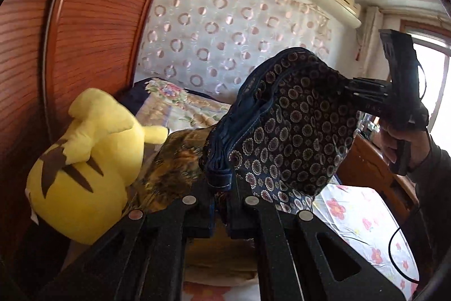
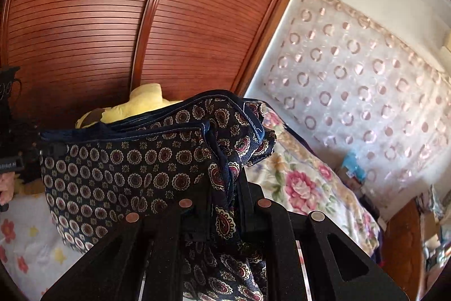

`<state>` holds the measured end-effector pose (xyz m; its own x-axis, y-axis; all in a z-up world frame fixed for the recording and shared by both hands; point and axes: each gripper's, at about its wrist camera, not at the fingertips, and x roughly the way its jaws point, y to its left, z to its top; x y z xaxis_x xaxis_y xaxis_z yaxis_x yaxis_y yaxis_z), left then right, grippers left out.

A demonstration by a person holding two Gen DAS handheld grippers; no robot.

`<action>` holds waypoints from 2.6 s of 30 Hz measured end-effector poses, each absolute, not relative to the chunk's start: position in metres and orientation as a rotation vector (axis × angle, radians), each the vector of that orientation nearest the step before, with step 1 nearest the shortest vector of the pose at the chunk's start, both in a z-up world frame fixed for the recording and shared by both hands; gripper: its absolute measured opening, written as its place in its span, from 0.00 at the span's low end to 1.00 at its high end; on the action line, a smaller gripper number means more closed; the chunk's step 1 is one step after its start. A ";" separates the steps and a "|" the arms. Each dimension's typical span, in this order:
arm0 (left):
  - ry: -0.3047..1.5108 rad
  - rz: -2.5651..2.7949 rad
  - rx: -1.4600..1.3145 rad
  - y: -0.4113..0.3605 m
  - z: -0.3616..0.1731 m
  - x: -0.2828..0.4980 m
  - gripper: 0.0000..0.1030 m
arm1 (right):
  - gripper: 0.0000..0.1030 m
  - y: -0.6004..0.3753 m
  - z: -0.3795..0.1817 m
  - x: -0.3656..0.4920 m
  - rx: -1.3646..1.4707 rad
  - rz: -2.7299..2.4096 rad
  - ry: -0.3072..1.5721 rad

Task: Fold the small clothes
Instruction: 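Lower the robe bundle onto the yellow cloth stack with both grippers, then open both grippers and withdraw from the stacked robe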

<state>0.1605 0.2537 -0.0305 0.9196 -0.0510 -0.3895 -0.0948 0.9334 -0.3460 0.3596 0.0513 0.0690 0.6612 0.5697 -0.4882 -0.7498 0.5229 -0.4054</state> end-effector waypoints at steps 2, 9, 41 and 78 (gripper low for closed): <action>0.403 0.038 -0.408 0.261 -0.040 0.156 0.06 | 0.13 0.063 0.063 0.367 -0.652 0.816 0.322; 0.410 0.089 -0.448 0.266 -0.051 0.148 0.06 | 0.14 0.108 0.056 0.392 -0.737 0.835 0.307; 0.525 0.201 -0.412 0.274 -0.064 0.154 0.06 | 0.45 0.069 -0.024 0.416 -0.383 0.932 0.607; 0.566 0.095 -0.141 0.156 -0.030 0.089 0.79 | 0.69 -0.116 -0.021 0.230 -0.180 0.732 0.532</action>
<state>0.0889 0.1564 -0.0299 0.8401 0.0510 -0.5400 -0.1286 0.9859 -0.1069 0.2295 -0.1159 -0.0208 0.6189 0.5876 -0.5212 -0.6769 0.7356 0.0256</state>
